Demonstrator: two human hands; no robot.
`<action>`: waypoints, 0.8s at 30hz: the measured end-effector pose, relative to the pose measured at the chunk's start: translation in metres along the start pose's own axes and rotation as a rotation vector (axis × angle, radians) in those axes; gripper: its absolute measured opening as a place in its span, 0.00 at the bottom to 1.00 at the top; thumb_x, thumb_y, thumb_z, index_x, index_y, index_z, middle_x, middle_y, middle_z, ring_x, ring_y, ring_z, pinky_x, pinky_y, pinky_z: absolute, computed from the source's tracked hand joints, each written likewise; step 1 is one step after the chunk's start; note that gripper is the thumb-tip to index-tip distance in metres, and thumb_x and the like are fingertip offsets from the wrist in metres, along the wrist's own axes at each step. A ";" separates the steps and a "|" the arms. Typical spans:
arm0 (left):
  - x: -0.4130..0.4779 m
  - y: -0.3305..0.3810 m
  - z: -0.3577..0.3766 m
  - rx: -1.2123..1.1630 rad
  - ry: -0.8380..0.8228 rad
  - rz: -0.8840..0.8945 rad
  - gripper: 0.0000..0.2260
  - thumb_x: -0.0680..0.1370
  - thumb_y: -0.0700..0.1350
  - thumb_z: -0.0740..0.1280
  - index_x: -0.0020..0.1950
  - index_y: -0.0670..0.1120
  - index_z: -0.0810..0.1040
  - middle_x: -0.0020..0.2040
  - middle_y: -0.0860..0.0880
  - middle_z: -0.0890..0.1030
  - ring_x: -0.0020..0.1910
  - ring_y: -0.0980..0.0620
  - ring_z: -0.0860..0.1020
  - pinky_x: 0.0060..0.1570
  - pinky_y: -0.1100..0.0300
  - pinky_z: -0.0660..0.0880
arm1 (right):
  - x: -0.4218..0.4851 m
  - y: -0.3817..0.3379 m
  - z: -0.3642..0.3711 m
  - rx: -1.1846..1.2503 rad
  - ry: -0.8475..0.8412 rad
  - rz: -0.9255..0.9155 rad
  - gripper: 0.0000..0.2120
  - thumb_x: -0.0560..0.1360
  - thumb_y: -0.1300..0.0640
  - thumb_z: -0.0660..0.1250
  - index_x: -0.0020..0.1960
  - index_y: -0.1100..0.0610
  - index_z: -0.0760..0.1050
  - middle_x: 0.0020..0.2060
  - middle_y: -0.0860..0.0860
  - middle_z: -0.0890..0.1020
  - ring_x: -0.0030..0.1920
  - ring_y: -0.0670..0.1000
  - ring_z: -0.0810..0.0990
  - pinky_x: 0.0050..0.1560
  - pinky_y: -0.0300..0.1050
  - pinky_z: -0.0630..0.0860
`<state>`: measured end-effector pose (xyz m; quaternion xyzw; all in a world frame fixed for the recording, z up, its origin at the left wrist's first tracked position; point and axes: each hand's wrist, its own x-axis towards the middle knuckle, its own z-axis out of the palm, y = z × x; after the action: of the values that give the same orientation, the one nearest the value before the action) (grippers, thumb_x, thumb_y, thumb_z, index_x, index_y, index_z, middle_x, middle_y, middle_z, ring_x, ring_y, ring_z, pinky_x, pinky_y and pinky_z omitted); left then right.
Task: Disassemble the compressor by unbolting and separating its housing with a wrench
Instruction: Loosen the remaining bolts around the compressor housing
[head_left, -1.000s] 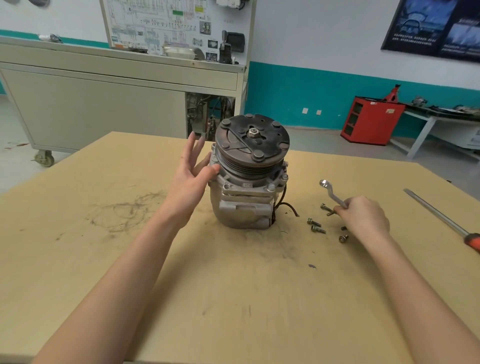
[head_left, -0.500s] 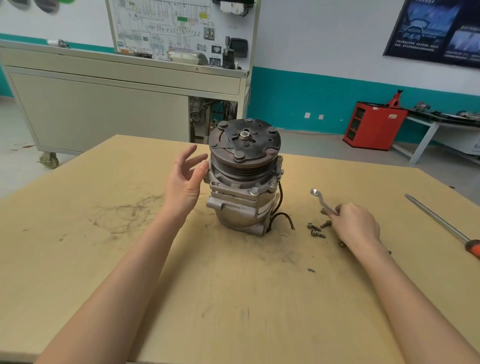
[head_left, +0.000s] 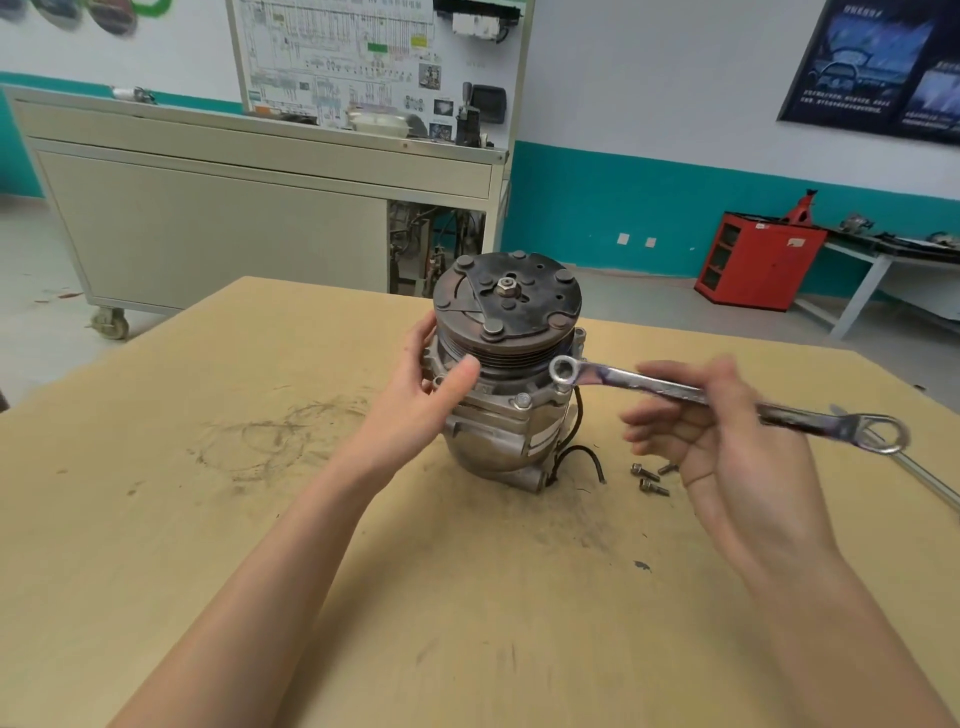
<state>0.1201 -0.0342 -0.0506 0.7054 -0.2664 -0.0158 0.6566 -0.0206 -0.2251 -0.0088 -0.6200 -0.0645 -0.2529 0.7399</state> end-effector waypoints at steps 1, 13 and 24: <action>0.000 -0.001 0.000 -0.004 -0.012 -0.003 0.48 0.62 0.71 0.70 0.76 0.58 0.55 0.68 0.57 0.71 0.61 0.62 0.75 0.55 0.66 0.75 | -0.002 0.002 0.005 -0.001 -0.027 -0.005 0.15 0.77 0.52 0.60 0.45 0.56 0.84 0.35 0.59 0.84 0.35 0.53 0.83 0.35 0.40 0.79; -0.003 -0.002 0.003 -0.003 0.043 0.031 0.43 0.65 0.58 0.74 0.76 0.55 0.57 0.68 0.54 0.72 0.63 0.59 0.73 0.63 0.53 0.73 | -0.017 0.031 0.041 -1.020 0.102 -0.966 0.18 0.76 0.51 0.65 0.44 0.66 0.82 0.34 0.53 0.84 0.32 0.47 0.82 0.34 0.38 0.77; -0.001 -0.004 0.004 0.002 0.046 0.039 0.45 0.64 0.60 0.75 0.76 0.55 0.56 0.66 0.60 0.71 0.58 0.70 0.73 0.57 0.69 0.74 | -0.030 0.025 0.032 -1.284 -0.018 -0.946 0.10 0.75 0.65 0.65 0.53 0.68 0.80 0.39 0.57 0.82 0.37 0.55 0.81 0.41 0.44 0.75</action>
<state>0.1195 -0.0380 -0.0553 0.7009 -0.2649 0.0138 0.6621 -0.0280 -0.1829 -0.0365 -0.8340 -0.1686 -0.5228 0.0519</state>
